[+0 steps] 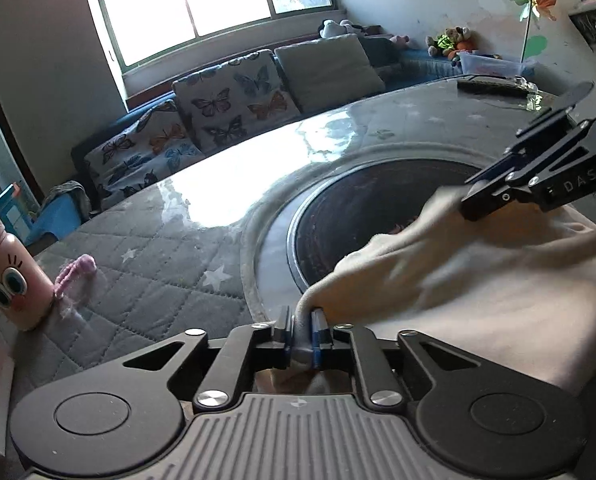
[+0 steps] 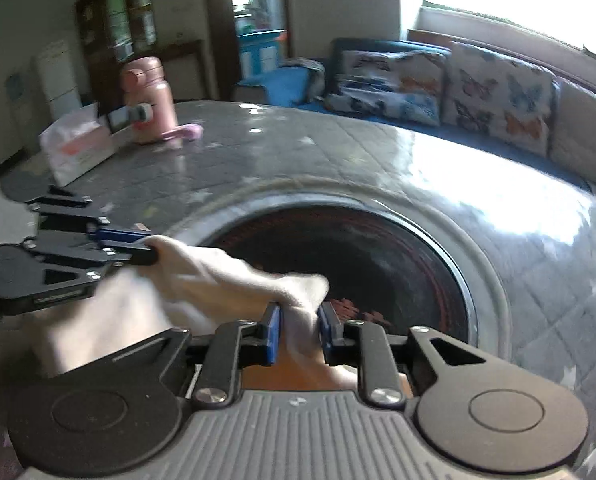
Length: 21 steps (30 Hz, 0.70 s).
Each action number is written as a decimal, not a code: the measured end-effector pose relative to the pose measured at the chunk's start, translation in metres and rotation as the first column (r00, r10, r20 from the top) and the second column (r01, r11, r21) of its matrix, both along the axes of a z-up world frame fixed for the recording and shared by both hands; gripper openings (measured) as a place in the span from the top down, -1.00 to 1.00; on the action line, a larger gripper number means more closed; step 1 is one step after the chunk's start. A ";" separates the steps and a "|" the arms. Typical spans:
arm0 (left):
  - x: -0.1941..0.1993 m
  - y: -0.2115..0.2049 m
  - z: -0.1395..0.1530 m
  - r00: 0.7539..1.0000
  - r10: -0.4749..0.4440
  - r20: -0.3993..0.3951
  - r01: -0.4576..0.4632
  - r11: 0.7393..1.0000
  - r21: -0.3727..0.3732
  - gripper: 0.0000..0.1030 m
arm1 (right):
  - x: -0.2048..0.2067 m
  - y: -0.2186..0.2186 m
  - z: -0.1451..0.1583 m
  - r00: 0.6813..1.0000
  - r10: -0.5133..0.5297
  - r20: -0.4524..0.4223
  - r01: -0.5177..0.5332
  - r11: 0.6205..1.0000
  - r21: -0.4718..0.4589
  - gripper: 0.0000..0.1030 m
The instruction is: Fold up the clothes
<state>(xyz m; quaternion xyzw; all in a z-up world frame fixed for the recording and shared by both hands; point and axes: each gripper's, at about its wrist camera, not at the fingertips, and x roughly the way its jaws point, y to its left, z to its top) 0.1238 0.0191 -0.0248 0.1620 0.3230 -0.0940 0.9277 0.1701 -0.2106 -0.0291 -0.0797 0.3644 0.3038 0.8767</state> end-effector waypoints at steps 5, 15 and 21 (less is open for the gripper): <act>0.008 0.008 0.004 0.998 0.062 0.022 -0.063 0.998 0.022 0.56 | -0.009 -0.029 0.007 0.997 -0.073 0.018 0.072 0.997 0.034 0.57; -0.010 -0.009 0.033 0.998 0.033 0.045 -0.031 0.999 -0.041 0.55 | -0.023 -0.063 0.000 0.987 -0.157 -0.034 0.159 0.986 0.056 0.57; -0.009 -0.042 0.026 0.999 -0.044 -0.012 0.043 0.997 -0.069 0.54 | -0.024 -0.058 -0.007 0.987 -0.162 -0.016 0.162 0.987 0.018 0.56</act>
